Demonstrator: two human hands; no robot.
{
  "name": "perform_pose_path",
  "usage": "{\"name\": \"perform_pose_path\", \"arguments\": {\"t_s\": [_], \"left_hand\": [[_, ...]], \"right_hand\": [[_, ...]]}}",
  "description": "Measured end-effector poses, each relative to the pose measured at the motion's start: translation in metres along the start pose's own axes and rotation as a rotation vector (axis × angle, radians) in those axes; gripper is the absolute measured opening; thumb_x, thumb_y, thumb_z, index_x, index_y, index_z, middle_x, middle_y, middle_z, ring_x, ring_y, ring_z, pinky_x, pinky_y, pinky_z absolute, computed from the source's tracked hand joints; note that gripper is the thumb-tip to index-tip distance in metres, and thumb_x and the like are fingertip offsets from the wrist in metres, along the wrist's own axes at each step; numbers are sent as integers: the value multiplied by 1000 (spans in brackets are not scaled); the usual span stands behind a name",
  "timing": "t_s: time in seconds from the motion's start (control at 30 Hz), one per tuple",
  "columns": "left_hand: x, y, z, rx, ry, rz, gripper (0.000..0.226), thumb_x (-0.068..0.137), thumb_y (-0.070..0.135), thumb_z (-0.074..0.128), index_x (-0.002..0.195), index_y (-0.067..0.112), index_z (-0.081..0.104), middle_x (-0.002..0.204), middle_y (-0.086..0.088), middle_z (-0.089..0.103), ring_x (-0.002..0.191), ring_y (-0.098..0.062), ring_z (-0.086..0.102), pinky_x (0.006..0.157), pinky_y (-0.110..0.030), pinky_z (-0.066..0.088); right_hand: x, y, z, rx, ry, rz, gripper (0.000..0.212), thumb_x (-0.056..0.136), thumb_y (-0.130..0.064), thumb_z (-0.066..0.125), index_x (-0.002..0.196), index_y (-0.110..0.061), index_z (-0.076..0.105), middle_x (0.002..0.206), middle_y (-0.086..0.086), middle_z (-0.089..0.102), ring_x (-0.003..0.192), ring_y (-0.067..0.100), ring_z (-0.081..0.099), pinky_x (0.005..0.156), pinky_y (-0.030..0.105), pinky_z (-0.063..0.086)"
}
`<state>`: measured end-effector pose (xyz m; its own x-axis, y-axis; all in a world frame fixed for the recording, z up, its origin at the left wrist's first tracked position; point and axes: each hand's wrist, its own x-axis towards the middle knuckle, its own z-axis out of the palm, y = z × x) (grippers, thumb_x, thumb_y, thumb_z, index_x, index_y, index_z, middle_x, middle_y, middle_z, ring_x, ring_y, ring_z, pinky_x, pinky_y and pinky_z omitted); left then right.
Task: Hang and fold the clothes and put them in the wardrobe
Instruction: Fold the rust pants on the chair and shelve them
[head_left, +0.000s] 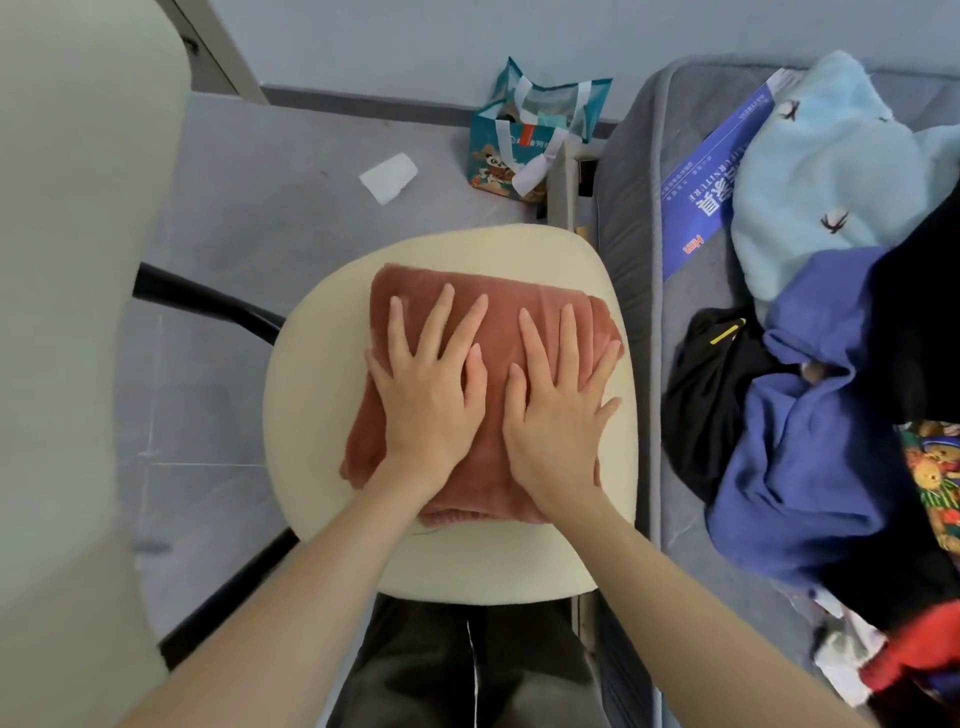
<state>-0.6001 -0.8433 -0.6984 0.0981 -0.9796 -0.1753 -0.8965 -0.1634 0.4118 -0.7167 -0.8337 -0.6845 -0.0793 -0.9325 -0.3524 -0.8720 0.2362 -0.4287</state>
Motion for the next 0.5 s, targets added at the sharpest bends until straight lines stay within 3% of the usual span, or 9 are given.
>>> {"name": "perform_pose_path", "arguments": {"t_s": [0.13,0.23,0.3,0.4,0.5], "left_hand": [[-6,-9,19,-65,46,6,50,96,35,32,146,36,34,158,3,21,143,-45,9,110,-62,23],[3,-12,21,-152,66,-35,55,94,43,33,148,33,31,160,-6,10,143,-41,12,117,-50,16],[1,-16,18,-266,40,-149,63,90,56,37,149,39,20,159,-12,6,145,-33,14,116,-49,23],[-4,-20,10,-384,-28,-364,81,77,78,40,144,54,2,148,-13,31,134,-29,36,106,-51,37],[-9,-24,7,-379,-37,-430,93,68,82,48,142,58,-3,130,-13,45,118,-30,46,99,-49,41]], "right_hand": [[6,19,14,24,62,-121,56,95,-43,24,150,-40,19,162,0,-7,147,27,-14,118,54,1],[14,24,17,116,100,-153,56,95,-44,35,147,-47,14,161,2,-10,147,21,-15,114,59,19],[11,24,16,166,95,-58,62,91,-56,38,145,-56,8,160,-4,-17,147,30,1,112,58,25],[5,22,14,246,126,149,74,81,-74,43,142,-62,1,159,-9,-8,130,31,30,104,53,37],[2,18,13,270,127,217,78,75,-78,46,138,-67,1,143,1,24,107,21,35,94,47,43]]}}
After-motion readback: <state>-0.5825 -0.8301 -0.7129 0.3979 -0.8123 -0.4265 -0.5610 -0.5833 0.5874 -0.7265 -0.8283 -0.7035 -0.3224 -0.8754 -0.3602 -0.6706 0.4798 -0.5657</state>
